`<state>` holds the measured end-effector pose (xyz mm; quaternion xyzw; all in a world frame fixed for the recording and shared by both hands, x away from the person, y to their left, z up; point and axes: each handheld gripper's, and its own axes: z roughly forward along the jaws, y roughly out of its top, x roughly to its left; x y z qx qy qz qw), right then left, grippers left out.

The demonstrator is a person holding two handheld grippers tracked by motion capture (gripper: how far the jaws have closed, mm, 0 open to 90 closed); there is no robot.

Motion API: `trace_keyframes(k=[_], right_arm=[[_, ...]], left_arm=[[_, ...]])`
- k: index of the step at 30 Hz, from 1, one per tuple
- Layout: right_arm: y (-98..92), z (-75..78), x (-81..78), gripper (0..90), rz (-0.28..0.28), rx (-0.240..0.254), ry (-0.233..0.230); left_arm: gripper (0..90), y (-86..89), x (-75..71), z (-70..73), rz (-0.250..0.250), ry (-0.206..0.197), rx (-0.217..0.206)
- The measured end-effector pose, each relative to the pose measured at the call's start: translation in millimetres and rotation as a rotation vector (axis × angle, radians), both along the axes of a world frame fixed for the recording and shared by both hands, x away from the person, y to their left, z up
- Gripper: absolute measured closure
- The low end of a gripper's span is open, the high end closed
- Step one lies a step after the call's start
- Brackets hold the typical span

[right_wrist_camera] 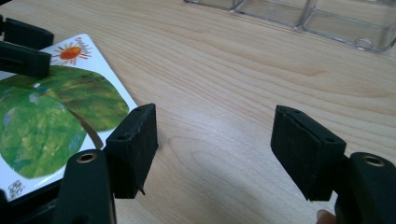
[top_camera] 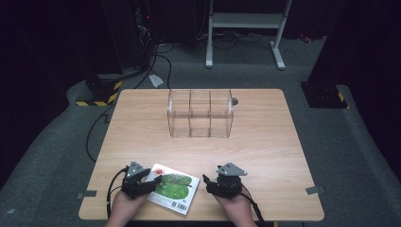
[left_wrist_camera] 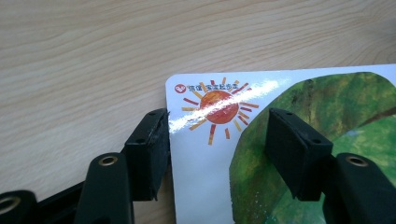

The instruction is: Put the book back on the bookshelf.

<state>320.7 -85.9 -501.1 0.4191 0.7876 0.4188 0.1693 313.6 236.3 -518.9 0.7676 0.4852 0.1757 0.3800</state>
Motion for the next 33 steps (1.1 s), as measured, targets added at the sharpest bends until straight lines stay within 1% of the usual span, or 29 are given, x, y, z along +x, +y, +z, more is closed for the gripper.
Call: trace_keyframes(k=[1,3,4,5,6,7,8,9,10,11,12,13,14,15,17,18,19,20,21,22,23,26,29,30,31,32,33], right_arm=[[1.8,-1.0,-1.5,31.6,0.002,0.012,0.012],[2.9,-1.4,-2.4,31.5,0.005,0.012,0.016],[4.3,-2.1,-3.1,31.7,0.008,0.014,0.016],[6.0,-3.3,-4.8,33.3,0.022,0.015,0.021],[6.0,-3.3,-4.8,33.3,0.022,0.015,0.021],[7.2,-4.5,-6.3,34.6,0.031,0.013,0.024],[7.2,-4.5,-6.3,34.6,0.031,0.013,0.024],[8.3,-5.6,-7.5,36.2,0.040,0.016,0.032],[8.3,-5.6,-7.5,36.2,0.040,0.016,0.032],[9.1,-6.0,-8.4,37.0,0.043,0.017,0.039],[10.6,-6.6,-9.5,38.2,0.048,0.013,0.040],[15.0,-8.8,-12.0,40.8,0.065,0.011,0.045],[17.5,-10.5,-12.9,41.9,0.080,0.003,0.049],[17.5,-10.5,-12.9,41.9,0.080,0.003,0.049],[23.1,-13.5,-14.6,45.9,0.100,-0.017,0.056],[23.1,-13.5,-14.6,45.9,0.100,-0.017,0.056],[23.8,-13.8,-14.0,46.5,0.106,0.004,0.081],[23.8,-13.8,-14.0,46.5,0.106,0.004,0.081],[25.3,-14.8,-13.7,45.0,0.119,0.013,0.112],[25.3,-14.8,-13.7,45.0,0.119,0.013,0.112],[27.5,-15.4,-14.8,44.4,0.131,0.022,0.135],[29.5,-15.9,-17.0,43.7,0.134,0.021,0.138],[32.2,-16.9,-20.3,43.4,0.142,0.027,0.148],[32.2,-16.9,-20.3,43.4,0.142,0.027,0.148],[32.4,-17.2,-20.8,44.1,0.150,0.029,0.148],[33.3,-16.7,-22.3,44.7,0.158,0.031,0.165],[33.3,-16.7,-22.3,44.7,0.158,0.031,0.165]], left_arm=[[40.4,-0.9,0.0,0.4,-0.002,0.000,0.004],[40.7,0.7,-0.2,0.8,-0.004,0.004,0.004],[40.4,2.8,-0.9,1.1,0.001,0.003,0.008],[40.0,10.7,-3.9,2.2,0.022,0.000,-0.001],[40.0,10.7,-3.9,2.2,0.022,0.000,-0.001],[40.2,20.3,-8.9,4.0,0.042,0.006,-0.035],[41.4,20.3,-8.9,4.0,0.042,0.006,-0.035],[42.7,27.9,-12.5,6.3,0.046,0.005,-0.036],[44.7,27.9,-12.5,6.3,0.046,0.005,-0.036],[44.7,30.2,-12.9,7.1,0.050,0.008,-0.043],[45.3,30.9,-13.1,7.4,0.059,0.009,-0.061],[46.9,29.8,-13.5,7.3,0.054,0.016,-0.072],[47.1,27.6,-13.9,6.8,0.047,0.018,-0.058],[47.4,27.6,-13.9,6.8,0.047,0.018,-0.058],[47.9,23.5,-14.9,4.9,0.032,0.022,-0.033],[47.9,22.8,-15.1,4.1,0.030,0.027,-0.026],[48.0,23.3,-15.0,3.4,0.033,0.032,-0.031],[48.0,24.3,-15.0,2.6,0.043,0.039,-0.052],[48.2,26.3,-14.4,2.2,0.045,0.041,-0.064],[48.2,26.8,-14.5,1.8,0.044,0.049,-0.082],[48.7,25.4,-15.0,1.3,0.041,0.044,-0.066],[49.9,23.5,-15.4,0.9,0.033,0.046,-0.054],[55.3,22.2,-15.4,1.0,0.008,0.055,-0.068],[56.8,22.2,-15.4,1.0,0.008,0.055,-0.068],[56.8,21.5,-15.7,1.1,0.012,0.056,-0.069],[57.7,21.7,-15.4,1.3,0.008,0.057,-0.065],[57.7,22.3,-15.0,1.5,0.005,0.061,-0.068]])
